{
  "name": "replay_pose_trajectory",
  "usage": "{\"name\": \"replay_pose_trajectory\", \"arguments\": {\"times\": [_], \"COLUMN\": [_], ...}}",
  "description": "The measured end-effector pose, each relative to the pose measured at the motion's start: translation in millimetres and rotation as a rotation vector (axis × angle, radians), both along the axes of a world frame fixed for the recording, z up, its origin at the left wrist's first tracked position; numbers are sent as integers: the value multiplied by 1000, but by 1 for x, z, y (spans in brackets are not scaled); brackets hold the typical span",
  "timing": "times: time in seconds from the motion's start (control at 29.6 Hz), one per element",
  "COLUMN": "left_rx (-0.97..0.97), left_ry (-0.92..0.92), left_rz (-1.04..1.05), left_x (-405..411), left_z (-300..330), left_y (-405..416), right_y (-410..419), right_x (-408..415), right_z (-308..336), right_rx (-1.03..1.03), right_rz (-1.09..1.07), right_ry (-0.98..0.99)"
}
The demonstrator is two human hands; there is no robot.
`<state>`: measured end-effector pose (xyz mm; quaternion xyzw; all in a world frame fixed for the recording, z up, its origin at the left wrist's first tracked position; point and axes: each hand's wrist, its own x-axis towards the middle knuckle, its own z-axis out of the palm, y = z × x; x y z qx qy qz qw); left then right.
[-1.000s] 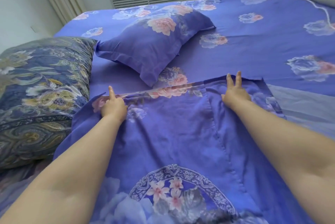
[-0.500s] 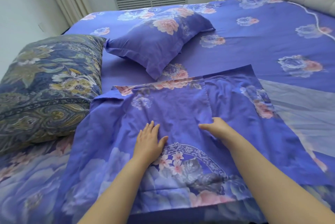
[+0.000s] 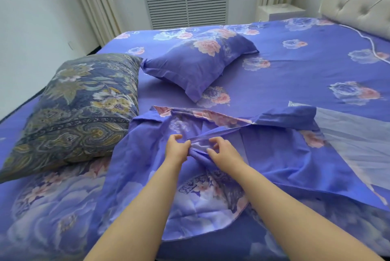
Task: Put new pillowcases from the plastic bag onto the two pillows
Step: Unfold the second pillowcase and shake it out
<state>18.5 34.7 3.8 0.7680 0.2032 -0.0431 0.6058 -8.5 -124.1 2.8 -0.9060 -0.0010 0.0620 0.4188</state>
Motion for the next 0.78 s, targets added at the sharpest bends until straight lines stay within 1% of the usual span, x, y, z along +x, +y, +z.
{"name": "replay_pose_trajectory", "arguments": {"times": [0.07, 0.1, 0.13, 0.2, 0.24, 0.27, 0.3, 0.37, 0.4, 0.44, 0.51, 0.54, 0.61, 0.64, 0.67, 0.71, 0.74, 0.78], "left_rx": [129, 167, 200, 326, 435, 559, 680, 869, 916, 915, 849, 829, 752, 618, 401, 144, -93, -280], "left_ry": [24, -12, -94, -355, -486, -574, -607, -545, -483, -424, -324, -306, -259, -184, -74, 49, 135, 166], "left_rz": [-31, -36, -17, 77, 132, 187, 236, 304, 335, 369, 430, 462, 588, 703, 831, 917, 937, 900], "left_x": [-2, -2, -1, 5, 9, 12, 15, 20, 22, 23, 22, 19, 13, 11, 11, 12, 13, 15], "left_z": [-8, -8, -5, 13, 24, 34, 42, 49, 49, 48, 43, 39, 28, 25, 24, 25, 28, 31], "left_y": [8, 12, 15, 27, 36, 47, 60, 94, 114, 133, 166, 177, 188, 192, 195, 198, 200, 203], "right_y": [-18, -26, -32, -35, -31, -24, -15, 5, 15, 25, 42, 50, 68, 79, 90, 99, 109, 119], "right_x": [4, 6, 8, 16, 19, 22, 24, 25, 24, 24, 24, 24, 23, 22, 20, 17, 14, 10], "right_z": [-7, -9, -10, -6, -3, 1, 5, 13, 16, 18, 21, 22, 22, 21, 20, 18, 15, 11], "right_rx": [-34, -68, -105, -134, -120, -94, -65, -5, 22, 43, 57, 50, 19, 7, 5, 10, 17, 20], "right_rz": [-89, -86, -79, -75, -69, -57, -40, 6, 37, 67, 112, 131, 186, 223, 259, 287, 311, 331], "right_ry": [76, 104, 116, 87, 65, 43, 26, 2, -7, -16, -38, -49, -66, -71, -69, -63, -51, -32]}}
